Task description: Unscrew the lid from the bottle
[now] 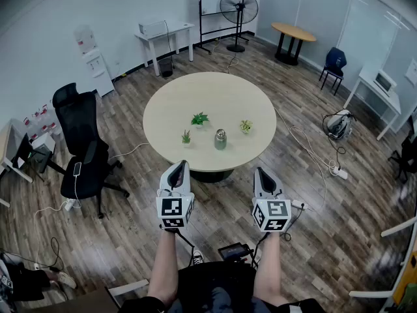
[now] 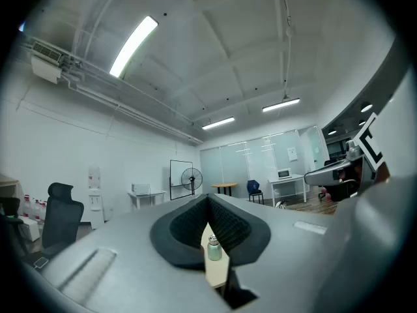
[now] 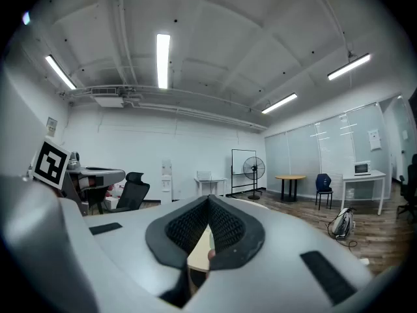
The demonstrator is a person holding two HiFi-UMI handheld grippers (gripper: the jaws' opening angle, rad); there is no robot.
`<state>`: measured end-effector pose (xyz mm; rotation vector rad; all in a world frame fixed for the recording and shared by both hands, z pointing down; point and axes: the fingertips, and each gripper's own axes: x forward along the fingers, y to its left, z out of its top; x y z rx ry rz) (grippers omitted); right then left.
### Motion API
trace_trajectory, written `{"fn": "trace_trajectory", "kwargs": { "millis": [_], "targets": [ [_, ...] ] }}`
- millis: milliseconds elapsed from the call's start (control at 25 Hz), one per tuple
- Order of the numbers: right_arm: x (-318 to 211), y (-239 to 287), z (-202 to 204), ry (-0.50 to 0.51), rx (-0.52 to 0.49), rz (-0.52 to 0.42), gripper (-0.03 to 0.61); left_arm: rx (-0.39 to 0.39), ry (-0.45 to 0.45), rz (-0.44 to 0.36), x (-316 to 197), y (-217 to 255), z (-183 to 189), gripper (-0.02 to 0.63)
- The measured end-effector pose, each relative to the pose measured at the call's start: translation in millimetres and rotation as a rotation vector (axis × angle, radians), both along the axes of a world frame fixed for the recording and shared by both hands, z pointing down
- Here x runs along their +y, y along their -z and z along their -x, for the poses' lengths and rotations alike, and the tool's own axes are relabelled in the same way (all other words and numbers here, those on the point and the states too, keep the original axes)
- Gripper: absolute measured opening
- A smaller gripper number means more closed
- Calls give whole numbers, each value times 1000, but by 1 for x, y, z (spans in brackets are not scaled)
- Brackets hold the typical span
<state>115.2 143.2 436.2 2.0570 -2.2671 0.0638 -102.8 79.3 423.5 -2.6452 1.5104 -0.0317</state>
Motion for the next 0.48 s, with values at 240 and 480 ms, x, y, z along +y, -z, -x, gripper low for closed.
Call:
{"fn": "trace_trajectory", "kwargs": {
  "millis": [240,480],
  "targets": [
    [-2,-1,-2,-4,0,3,2,-2,-3,1,-2,-1,-2,2],
    [-1,0,-3,1,-3,-18,3,-4,-2,3,-1,-3,-4,2]
  ]
}}
